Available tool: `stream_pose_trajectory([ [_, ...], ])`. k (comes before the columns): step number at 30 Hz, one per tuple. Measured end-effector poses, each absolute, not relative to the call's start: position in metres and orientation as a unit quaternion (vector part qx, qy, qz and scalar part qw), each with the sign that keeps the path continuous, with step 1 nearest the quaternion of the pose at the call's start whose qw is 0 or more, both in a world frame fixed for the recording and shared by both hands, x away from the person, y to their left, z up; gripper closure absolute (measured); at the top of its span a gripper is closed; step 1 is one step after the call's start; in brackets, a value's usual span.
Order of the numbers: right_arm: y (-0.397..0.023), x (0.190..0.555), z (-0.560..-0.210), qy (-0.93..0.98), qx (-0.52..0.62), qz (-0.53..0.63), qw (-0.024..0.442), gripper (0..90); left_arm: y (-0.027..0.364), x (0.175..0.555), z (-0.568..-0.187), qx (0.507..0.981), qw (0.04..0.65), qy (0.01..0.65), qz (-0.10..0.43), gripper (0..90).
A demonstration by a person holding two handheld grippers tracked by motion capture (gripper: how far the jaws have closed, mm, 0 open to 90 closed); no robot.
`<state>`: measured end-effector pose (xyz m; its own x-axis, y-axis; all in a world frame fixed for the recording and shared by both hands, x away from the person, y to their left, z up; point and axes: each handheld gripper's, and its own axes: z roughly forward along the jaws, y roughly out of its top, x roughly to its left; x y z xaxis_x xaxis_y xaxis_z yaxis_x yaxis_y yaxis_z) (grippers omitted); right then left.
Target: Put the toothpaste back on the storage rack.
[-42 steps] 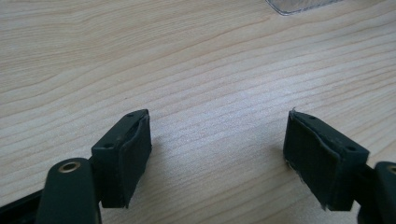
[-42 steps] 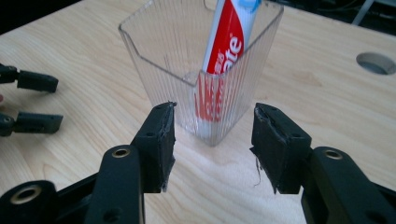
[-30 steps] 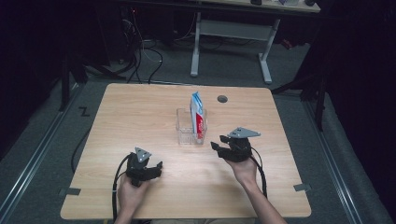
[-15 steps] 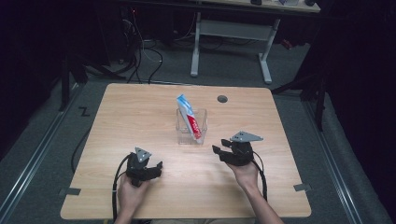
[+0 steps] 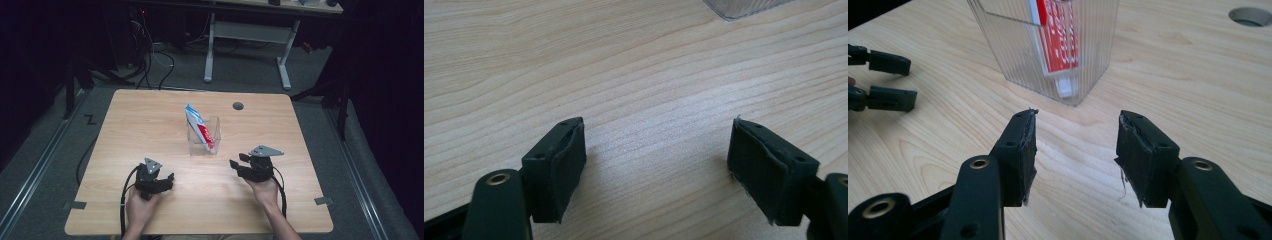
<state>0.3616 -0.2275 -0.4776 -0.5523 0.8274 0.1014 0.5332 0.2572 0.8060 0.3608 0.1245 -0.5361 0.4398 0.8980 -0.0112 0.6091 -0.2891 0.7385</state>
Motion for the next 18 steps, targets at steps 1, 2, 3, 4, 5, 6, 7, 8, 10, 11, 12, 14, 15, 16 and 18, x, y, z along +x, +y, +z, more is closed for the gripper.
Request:
stream_pose_trajectory([
  [1, -0.229, 0.361, -0.479, 0.772, 0.443, 0.421, 0.174, 50.3, 0.125, 0.361, -0.536, 0.775, 0.345, 0.486, 0.209, 23.9],
  [2, -0.23, 0.36, -0.48, 0.771, 0.445, 0.421, 0.174, 50.3, 0.125, 0.361, -0.536, 0.775, 0.345, 0.486, 0.209, 23.9],
  [3, -0.231, 0.359, -0.481, 0.77, 0.447, 0.421, 0.173, 50.3, 0.125, 0.361, -0.536, 0.775, 0.345, 0.486, 0.209, 23.9],
  [4, -0.233, 0.359, -0.482, 0.77, 0.448, 0.42, 0.173, 50.3, 0.125, 0.361, -0.536, 0.775, 0.345, 0.486, 0.209, 23.9],
  [5, -0.234, 0.358, -0.483, 0.769, 0.452, 0.419, 0.173, 50.3, 0.125, 0.361, -0.536, 0.775, 0.345, 0.486, 0.209, 23.9],
  [6, -0.235, 0.357, -0.484, 0.768, 0.453, 0.418, 0.173, 50.3, 0.125, 0.361, -0.536, 0.775, 0.345, 0.486, 0.209, 23.9],
  [7, -0.237, 0.357, -0.486, 0.768, 0.454, 0.417, 0.172, 50.3, 0.125, 0.361, -0.536, 0.775, 0.345, 0.486, 0.209, 23.9],
  [8, -0.237, 0.356, -0.487, 0.768, 0.456, 0.416, 0.172, 50.3, 0.125, 0.361, -0.536, 0.775, 0.345, 0.486, 0.209, 23.9],
  [10, -0.239, 0.356, -0.489, 0.767, 0.458, 0.415, 0.173, 50.3, 0.125, 0.361, -0.536, 0.775, 0.345, 0.486, 0.209, 23.9],
  [11, -0.24, 0.355, -0.49, 0.767, 0.459, 0.414, 0.173, 50.3, 0.125, 0.361, -0.536, 0.775, 0.345, 0.486, 0.209, 23.9],
  [12, -0.24, 0.355, -0.49, 0.766, 0.462, 0.414, 0.172, 50.3, 0.125, 0.361, -0.536, 0.775, 0.345, 0.486, 0.209, 23.9],
  [14, -0.242, 0.354, -0.492, 0.765, 0.464, 0.413, 0.173, 50.3, 0.125, 0.361, -0.536, 0.775, 0.345, 0.486, 0.209, 23.9],
  [15, -0.243, 0.354, -0.492, 0.764, 0.466, 0.412, 0.172, 50.3, 0.125, 0.361, -0.536, 0.775, 0.345, 0.486, 0.209, 23.9],
  [16, -0.244, 0.354, -0.493, 0.763, 0.468, 0.412, 0.173, 50.3, 0.125, 0.361, -0.536, 0.775, 0.345, 0.486, 0.209, 23.9],
  [18, -0.246, 0.354, -0.495, 0.761, 0.472, 0.409, 0.175, 50.3, 0.125, 0.361, -0.536, 0.775, 0.345, 0.486, 0.209, 23.9],
])
